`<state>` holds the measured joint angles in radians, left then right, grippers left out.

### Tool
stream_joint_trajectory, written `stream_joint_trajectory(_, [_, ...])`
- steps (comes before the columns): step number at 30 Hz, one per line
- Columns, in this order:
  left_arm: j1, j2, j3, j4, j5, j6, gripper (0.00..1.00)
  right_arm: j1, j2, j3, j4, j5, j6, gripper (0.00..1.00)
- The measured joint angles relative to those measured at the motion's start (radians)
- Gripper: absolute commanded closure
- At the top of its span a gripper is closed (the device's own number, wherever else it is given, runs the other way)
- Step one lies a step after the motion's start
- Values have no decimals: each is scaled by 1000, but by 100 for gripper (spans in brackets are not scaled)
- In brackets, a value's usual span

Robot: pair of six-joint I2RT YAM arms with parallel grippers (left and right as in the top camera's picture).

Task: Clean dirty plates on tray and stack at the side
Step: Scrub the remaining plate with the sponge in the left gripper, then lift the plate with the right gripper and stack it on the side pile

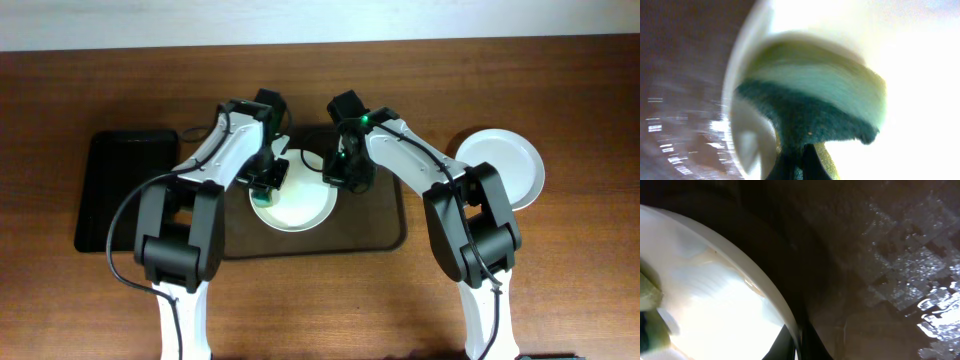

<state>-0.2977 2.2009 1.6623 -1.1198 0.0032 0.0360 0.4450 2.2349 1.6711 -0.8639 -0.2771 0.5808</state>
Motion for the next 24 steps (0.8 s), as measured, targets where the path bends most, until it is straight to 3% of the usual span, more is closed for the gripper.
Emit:
stream_joint_trajectory(2, [20,0,-6,-3,123,51,100,0,0,0,-3,2,-5,96])
stream_joint_trajectory(6, [21,0,-16,92,221,73,100,-10,-3,0,-7,30,-5,96])
stream_joint_trajectory(10, [17,0,-18,263,209,-26,100,-22,-5,0,-2,53,13,96])
stream_joint_trajectory(13, [4,0,-18,283,156,-87,100,-22,-5,0,1,54,22,96])
stream_joint_trajectory(18, [-8,34,116,75,-39,-147,100,-21,-5,0,2,54,21,96])
stream_joint_trajectory(24, [-6,49,416,-181,-117,-191,100,-21,-5,0,1,54,21,96])
